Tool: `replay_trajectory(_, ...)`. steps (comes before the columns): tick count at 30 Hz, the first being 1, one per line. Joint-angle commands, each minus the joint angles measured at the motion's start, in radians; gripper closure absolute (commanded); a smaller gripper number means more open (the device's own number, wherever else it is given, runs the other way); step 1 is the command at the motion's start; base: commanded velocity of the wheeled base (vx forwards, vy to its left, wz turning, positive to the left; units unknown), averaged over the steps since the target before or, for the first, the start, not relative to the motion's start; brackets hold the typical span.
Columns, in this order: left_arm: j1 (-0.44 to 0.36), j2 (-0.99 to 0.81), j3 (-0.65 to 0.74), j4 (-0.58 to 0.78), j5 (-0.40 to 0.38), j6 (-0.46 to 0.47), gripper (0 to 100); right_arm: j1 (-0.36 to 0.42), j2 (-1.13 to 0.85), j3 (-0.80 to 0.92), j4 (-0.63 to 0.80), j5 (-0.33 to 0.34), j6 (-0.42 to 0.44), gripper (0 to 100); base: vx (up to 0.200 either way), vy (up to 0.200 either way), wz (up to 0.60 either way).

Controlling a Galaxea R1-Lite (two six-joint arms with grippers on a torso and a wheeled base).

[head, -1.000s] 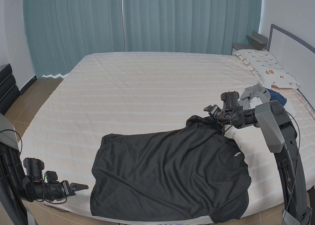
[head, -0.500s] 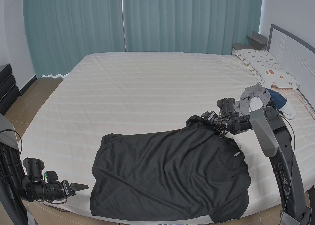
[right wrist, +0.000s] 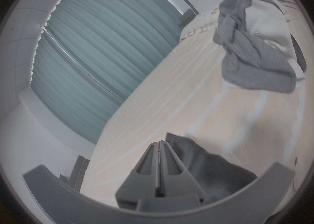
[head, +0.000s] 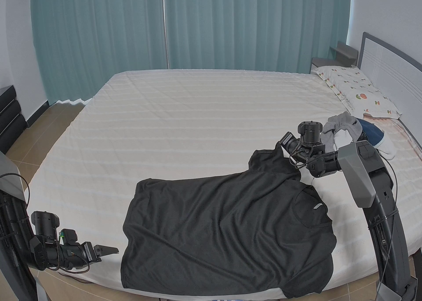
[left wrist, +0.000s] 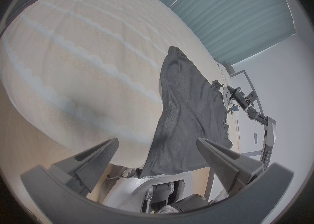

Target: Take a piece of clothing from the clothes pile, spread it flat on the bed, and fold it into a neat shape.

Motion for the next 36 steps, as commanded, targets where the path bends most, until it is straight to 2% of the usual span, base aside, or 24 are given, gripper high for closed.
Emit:
replay_trajectory(1, 0.0, 0.001, 0.0, 0.0, 0.0, -0.002, 0, -0.014, -0.016, 0.0, -0.062, -0.003, -0.001, 100, 0.0, 0.0, 0.0)
replay_trajectory(4, 0.002, 0.001, 0.0, 0.0, 0.0, -0.002, 0, -0.034, -0.027, 0.0, -0.162, 0.002, -0.009, 100, 0.0, 0.0, 0.0)
replay_trajectory(6, 0.0, 0.0, 0.0, -0.002, 0.0, -0.002, 0, -0.041, -0.036, 0.0, -0.178, 0.01, -0.009, 100, 0.0, 0.0, 0.0)
replay_trajectory(12, -0.001, -0.038, -0.007, -0.006, 0.003, -0.009, 0, -0.072, -0.053, 0.0, -0.007, 0.008, -0.012, 100, 0.0, 0.0, 0.0)
replay_trajectory(14, -0.018, -0.068, -0.018, -0.023, 0.006, -0.051, 0, -0.081, -0.073, 0.005, 0.022, 0.011, -0.013, 100, 0.0, 0.0, 0.0)
replay_trajectory(16, -0.05, -0.114, -0.053, -0.048, 0.02, -0.158, 0, -0.09, -0.136, 0.1, 0.053, 0.037, -0.017, 100, 0.0, 0.0, 0.0)
replay_trajectory(17, -0.069, -0.141, -0.078, -0.052, 0.035, -0.23, 0, -0.092, -0.174, 0.166, 0.059, 0.082, -0.018, 0, 0.0, 0.0, 0.0)
replay_trajectory(19, -0.103, -0.183, -0.124, -0.048, 0.08, -0.347, 0, -0.1, -0.217, 0.245, 0.053, 0.174, -0.027, 0, 0.0, 0.0, 0.0)
replay_trajectory(20, -0.138, -0.193, -0.165, -0.042, 0.126, -0.418, 0, -0.104, -0.231, 0.281, 0.047, 0.218, -0.04, 0, 0.0, 0.0, 0.0)
replay_trajectory(21, -0.159, -0.193, -0.185, -0.04, 0.155, -0.444, 0, -0.106, -0.234, 0.29, 0.044, 0.223, -0.052, 0, 0.0, 0.0, 0.0)
replay_trajectory(22, -0.202, -0.193, -0.231, -0.04, 0.231, -0.467, 0, -0.112, -0.237, 0.308, 0.045, 0.22, -0.076, 0, 0.0, 0.0, 0.0)
replay_trajectory(24, -0.253, -0.15, -0.311, -0.036, 0.357, -0.465, 0, -0.121, -0.242, 0.357, 0.042, 0.221, -0.109, 0, 0.0, 0.0, 0.0)
replay_trajectory(27, -0.304, -0.054, -0.446, -0.008, 0.483, -0.462, 0, -0.123, -0.265, 0.44, 0.029, 0.232, -0.145, 0, 0.0, 0.0, 0.0)
replay_trajectory(29, -0.316, 0.006, -0.538, 0.027, 0.503, -0.462, 0, -0.121, -0.276, 0.488, -0.001, 0.246, -0.159, 0, 0.0, 0.0, 0.0)
replay_trajectory(30, -0.316, 0.006, -0.538, 0.027, 0.503, -0.462, 0, -0.121, -0.276, 0.488, -0.001, 0.246, -0.159, 0, 0.0, 0.0, 0.0)
replay_trajectory(32, -0.325, 0.07, -0.673, 0.09, 0.505, -0.46, 0, -0.118, -0.294, 0.526, -0.031, 0.254, -0.164, 0, 0.0, 0.0, 0.0)
replay_trajectory(33, -0.325, 0.07, -0.673, 0.09, 0.505, -0.46, 0, -0.118, -0.294, 0.526, -0.031, 0.254, -0.164, 0, 0.0, 0.0, 0.0)
replay_trajectory(34, -0.333, 0.11, -0.776, 0.159, 0.505, -0.46, 0, -0.117, -0.297, 0.535, -0.034, 0.254, -0.167, 0, 0.0, 0.0, 0.0)
replay_trajectory(36, -0.351, 0.143, -0.882, 0.256, 0.508, -0.46, 0, -0.114, -0.297, 0.544, -0.036, 0.254, -0.167, 0, 0.0, 0.0, 0.0)
